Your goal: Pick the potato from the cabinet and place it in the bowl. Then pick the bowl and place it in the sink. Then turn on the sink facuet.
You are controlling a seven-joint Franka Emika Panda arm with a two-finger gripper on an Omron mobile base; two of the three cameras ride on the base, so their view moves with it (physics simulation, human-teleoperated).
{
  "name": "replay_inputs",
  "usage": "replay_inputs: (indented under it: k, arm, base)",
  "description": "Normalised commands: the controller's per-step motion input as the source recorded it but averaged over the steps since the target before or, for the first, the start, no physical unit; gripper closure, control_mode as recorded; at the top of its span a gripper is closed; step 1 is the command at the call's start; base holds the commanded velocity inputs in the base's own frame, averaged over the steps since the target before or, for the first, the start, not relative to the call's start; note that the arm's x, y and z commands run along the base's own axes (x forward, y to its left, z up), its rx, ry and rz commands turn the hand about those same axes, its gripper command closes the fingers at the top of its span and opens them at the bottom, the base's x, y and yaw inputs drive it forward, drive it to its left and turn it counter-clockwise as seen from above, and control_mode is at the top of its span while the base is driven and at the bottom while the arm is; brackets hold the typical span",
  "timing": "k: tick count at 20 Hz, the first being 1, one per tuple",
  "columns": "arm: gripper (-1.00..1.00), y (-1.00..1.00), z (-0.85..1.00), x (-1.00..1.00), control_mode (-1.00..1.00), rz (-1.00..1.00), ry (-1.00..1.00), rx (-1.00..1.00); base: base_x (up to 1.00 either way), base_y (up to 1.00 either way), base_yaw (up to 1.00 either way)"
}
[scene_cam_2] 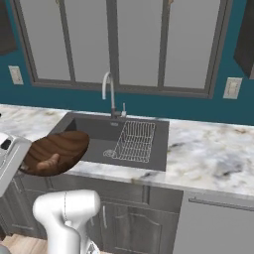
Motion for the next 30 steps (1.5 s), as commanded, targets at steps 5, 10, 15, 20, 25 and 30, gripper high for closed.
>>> replay_inputs:
  k: [5,10,15,20,25,30]
  arm:
    - [1.0,0.0,0.0,0.0,1.0,0.0,0.0,0.0]
    - [1.0,0.0,0.0,0.0,1.0,0.0,0.0,0.0]
    - [1.0,0.0,0.0,0.0,1.0,0.0,0.0,0.0]
    - [1.0,0.0,0.0,0.0,1.0,0.0,0.0,0.0]
    - [1.0,0.0,0.0,0.0,1.0,0.0,0.0,0.0]
    - [1.0,0.0,0.0,0.0,1.0,0.0,0.0,0.0]
  base:
    - [0.14,0.28,-0.08]
    - [0.13,0.0,-0.06]
    - [0.18,0.0,0.0]
    - [0.26,0.0,0.0]
    - [0.28,-0.01,0.0]
    - [0.32,0.0,0.0]
